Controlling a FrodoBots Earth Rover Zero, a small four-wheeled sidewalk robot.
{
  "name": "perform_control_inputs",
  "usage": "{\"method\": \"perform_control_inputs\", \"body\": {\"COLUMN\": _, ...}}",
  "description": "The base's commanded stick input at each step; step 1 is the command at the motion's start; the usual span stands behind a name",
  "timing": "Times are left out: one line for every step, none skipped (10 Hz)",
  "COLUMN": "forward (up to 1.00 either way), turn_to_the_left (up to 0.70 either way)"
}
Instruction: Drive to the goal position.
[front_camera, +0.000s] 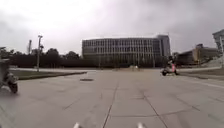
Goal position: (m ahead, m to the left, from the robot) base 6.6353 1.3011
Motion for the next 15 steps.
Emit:
{"method": "perform_control_inputs", "body": {"forward": 0.5, "turn_to_the_left": 0.0}}
{"method": "perform_control_inputs", "body": {"forward": 0.5, "turn_to_the_left": 0.0}}
{"method": "perform_control_inputs", "body": {"forward": 0.5, "turn_to_the_left": 0.0}}
{"method": "perform_control_inputs", "body": {"forward": 0.5, "turn_to_the_left": 0.0}}
{"method": "perform_control_inputs", "body": {"forward": 0.5, "turn_to_the_left": 0.0}}
{"method": "perform_control_inputs", "body": {"forward": 0.5, "turn_to_the_left": 0.0}}
{"method": "perform_control_inputs", "body": {"forward": 0.5, "turn_to_the_left": 0.0}}
{"method": "perform_control_inputs", "body": {"forward": 0.5, "turn_to_the_left": 0.0}}
{"method": "perform_control_inputs", "body": {"forward": 0.5, "turn_to_the_left": 0.0}}
{"method": "perform_control_inputs", "body": {"forward": 0.5, "turn_to_the_left": 0.0}}
{"method": "perform_control_inputs", "body": {"forward": 0.5, "turn_to_the_left": 0.0}}
{"method": "perform_control_inputs", "body": {"forward": 0.5, "turn_to_the_left": 0.0}}
{"method": "perform_control_inputs", "body": {"forward": 0.5, "turn_to_the_left": 0.0}}
{"method": "perform_control_inputs", "body": {"forward": 0.5, "turn_to_the_left": 0.0}}
{"method": "perform_control_inputs", "body": {"forward": 0.5, "turn_to_the_left": 0.0}}
